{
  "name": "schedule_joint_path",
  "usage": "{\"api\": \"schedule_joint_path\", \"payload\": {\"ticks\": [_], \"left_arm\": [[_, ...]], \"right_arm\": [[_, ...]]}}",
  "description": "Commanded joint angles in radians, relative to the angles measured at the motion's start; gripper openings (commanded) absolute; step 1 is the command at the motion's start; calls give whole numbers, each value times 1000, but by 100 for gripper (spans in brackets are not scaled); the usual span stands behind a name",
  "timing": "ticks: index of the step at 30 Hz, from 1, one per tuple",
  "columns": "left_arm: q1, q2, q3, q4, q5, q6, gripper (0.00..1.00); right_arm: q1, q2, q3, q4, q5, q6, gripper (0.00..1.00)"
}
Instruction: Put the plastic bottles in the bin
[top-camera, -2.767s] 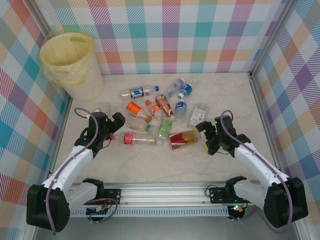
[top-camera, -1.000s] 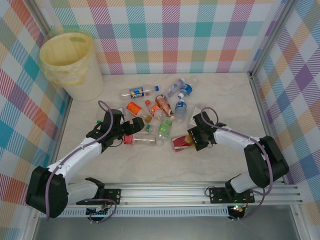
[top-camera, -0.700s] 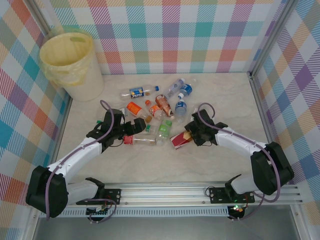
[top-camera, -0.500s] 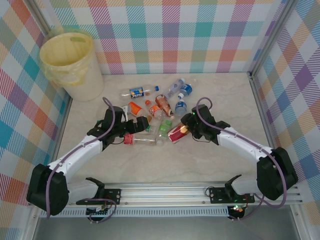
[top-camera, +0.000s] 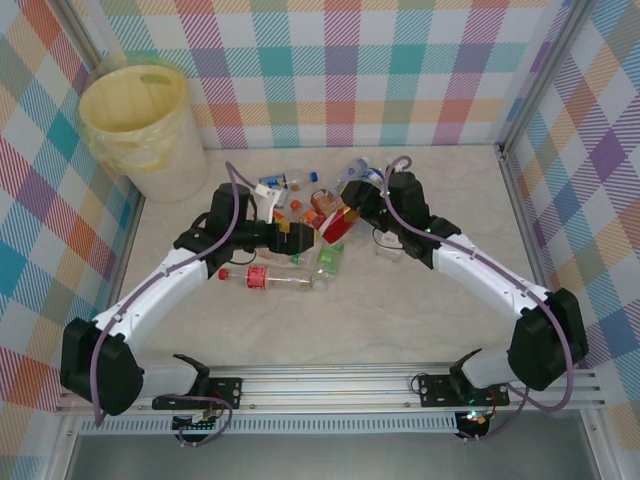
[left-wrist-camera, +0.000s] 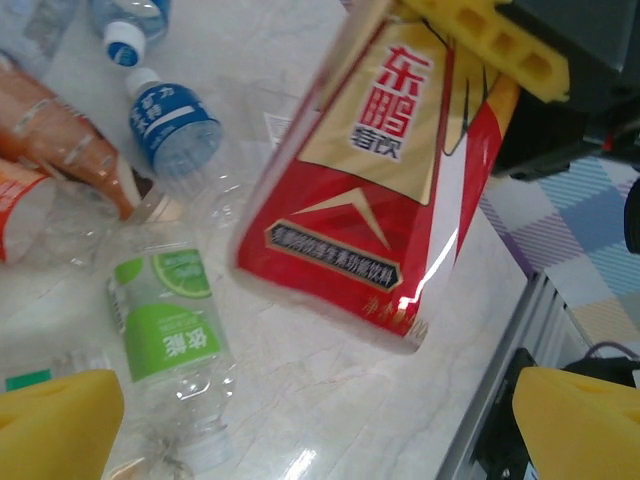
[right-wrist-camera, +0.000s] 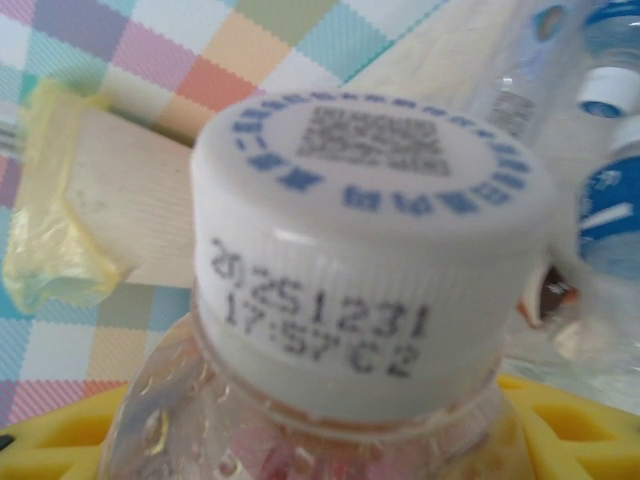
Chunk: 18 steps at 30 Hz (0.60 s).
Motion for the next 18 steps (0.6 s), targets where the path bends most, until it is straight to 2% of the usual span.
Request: {"api": "schedule_joint_path", "payload": {"ticks": [1, 6, 11, 14, 16, 18], "left_arm": [[-24, 45, 63, -72, 48, 110, 100], [-30, 102, 116, -46, 86, 156, 100], [-29, 198, 236, -205, 112, 254, 100], [-29, 197, 223, -143, 154, 250, 99], [-28, 186, 205, -96, 150, 234, 92], [-29, 183, 205, -92, 126, 222, 76]], "right_arm": [[13, 34, 58, 51, -101, -58, 51], [30, 64, 109, 66, -183, -98, 51], [39, 87, 138, 99, -276, -116, 52], [42, 100, 161, 80, -306, -124, 52], [44, 107, 173, 62, -308, -124, 52], [44, 111, 181, 51, -306, -116, 52]]}}
